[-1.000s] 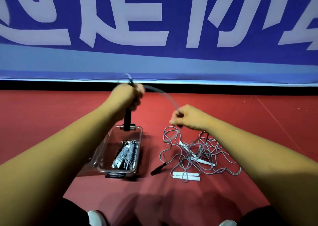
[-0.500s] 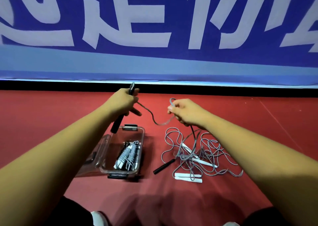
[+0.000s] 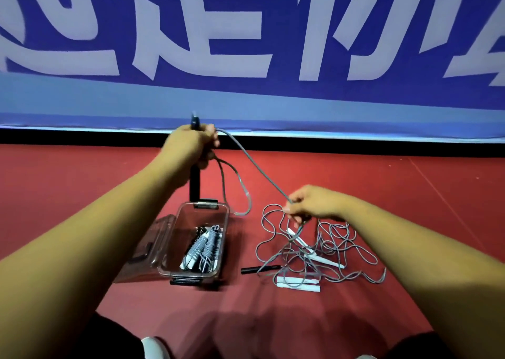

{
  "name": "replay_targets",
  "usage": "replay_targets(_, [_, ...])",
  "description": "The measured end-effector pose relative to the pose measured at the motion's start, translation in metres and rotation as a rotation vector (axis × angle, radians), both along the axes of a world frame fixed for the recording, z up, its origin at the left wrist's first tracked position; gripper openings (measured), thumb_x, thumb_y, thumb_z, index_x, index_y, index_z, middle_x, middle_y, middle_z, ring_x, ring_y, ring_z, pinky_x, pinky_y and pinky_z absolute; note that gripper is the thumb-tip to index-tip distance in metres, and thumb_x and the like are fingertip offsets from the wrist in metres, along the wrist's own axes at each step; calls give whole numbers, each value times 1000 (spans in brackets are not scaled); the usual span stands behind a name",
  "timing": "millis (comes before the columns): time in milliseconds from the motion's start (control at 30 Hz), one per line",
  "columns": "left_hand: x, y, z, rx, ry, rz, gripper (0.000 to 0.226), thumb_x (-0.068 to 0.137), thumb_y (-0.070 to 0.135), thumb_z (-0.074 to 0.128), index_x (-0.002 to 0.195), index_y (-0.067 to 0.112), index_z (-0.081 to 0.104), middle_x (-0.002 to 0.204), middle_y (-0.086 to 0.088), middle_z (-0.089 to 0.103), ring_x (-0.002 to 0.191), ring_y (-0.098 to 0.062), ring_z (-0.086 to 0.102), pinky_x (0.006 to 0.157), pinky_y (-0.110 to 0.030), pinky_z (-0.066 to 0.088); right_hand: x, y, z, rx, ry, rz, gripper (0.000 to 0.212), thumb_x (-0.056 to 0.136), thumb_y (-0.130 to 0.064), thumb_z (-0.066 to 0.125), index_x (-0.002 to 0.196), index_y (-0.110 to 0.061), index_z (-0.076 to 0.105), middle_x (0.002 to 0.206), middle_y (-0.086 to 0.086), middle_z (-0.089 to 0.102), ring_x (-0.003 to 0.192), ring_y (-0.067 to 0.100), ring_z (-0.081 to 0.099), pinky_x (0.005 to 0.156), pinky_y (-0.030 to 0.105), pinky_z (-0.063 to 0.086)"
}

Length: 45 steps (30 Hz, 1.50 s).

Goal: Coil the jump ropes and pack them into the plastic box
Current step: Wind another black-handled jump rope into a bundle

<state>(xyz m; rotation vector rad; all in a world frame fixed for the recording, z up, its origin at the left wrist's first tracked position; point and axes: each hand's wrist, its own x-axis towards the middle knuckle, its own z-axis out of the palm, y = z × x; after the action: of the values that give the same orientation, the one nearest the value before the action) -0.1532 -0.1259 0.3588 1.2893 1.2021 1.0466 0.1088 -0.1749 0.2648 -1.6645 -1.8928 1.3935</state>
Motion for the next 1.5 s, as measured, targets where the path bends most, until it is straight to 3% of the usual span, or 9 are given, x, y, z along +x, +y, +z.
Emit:
replay_targets(167, [-23, 7, -20, -84, 444, -104, 17, 99, 6, 51, 115, 5, 58, 110, -11, 64, 56, -28, 71, 33, -18, 27, 14, 2, -5, 116, 38, -167, 26, 99, -19, 54, 81, -6, 67, 59, 3, 66, 75, 27, 70, 81, 32, 53])
replay_targets(300, [-7, -2, -12, 79, 458, -189, 38, 100, 4, 46, 135, 16, 53, 139, 8, 56, 75, -29, 75, 36, -17, 27, -20, 2, 31, 243, -16, -13, 28, 99, -24, 55, 89, -3, 70, 48, 1, 51, 52, 17, 66, 57, 22, 49])
replay_targets(500, [16, -27, -12, 100, 555, -648, 19, 103, 24, 49, 111, 17, 65, 88, 7, 73, 64, -26, 71, 43, -23, 26, -52, 2, 70, 460, -26, 24, 20, 92, -19, 63, 78, -10, 74, 49, -4, 58, 47, 11, 62, 51, 21, 44])
replay_targets(733, [18, -13, -15, 14, 298, -202, 24, 102, 13, 49, 78, 10, 55, 67, -2, 51, 38, -17, 52, 38, -20, 23, -36, 6, 43, 399, -108, 5, 20, 94, -23, 61, 80, -12, 69, 65, -4, 65, 59, 5, 60, 61, 18, 44])
replay_targets(1067, [-9, 6, -8, -95, 56, 126, 22, 103, 15, 48, 83, 12, 57, 71, -1, 55, 34, -12, 51, 37, -14, 21, 0, 9, 11, 353, -309, -42, 9, 88, -20, 67, 80, -18, 69, 68, -4, 63, 65, 8, 52, 71, 25, 42])
replay_targets(1233, [-27, 13, -16, 79, 828, -35, 28, 100, 10, 45, 121, 13, 64, 113, -5, 71, 63, -25, 74, 44, -24, 44, -13, 14, 33, 494, -270, -80, 15, 84, -24, 67, 70, -25, 69, 69, -8, 71, 64, 1, 60, 70, 22, 46])
replay_targets(1300, [-17, 3, -12, 168, 803, -69, 30, 102, 14, 44, 125, 13, 64, 121, 3, 68, 65, -26, 74, 45, -17, 42, -23, 13, 44, 521, -240, -42, 16, 86, -22, 67, 70, -24, 69, 67, -5, 70, 57, -2, 57, 63, 16, 44])
replay_targets(1400, [3, -9, -5, 196, 539, -153, 28, 103, 14, 47, 124, 22, 63, 90, 0, 73, 39, -9, 59, 34, -13, 28, -37, 11, 56, 530, -155, 2, 10, 88, -20, 67, 83, -15, 74, 65, -1, 65, 57, 2, 53, 59, 15, 42])
replay_targets(1500, [14, -16, -12, 195, 568, -358, 28, 103, 26, 49, 128, 34, 59, 73, -16, 71, 34, -6, 34, 38, -18, 32, -49, 10, 63, 555, -50, 11, 10, 89, -20, 67, 84, -14, 75, 63, 1, 57, 57, 6, 43, 59, 25, 37])
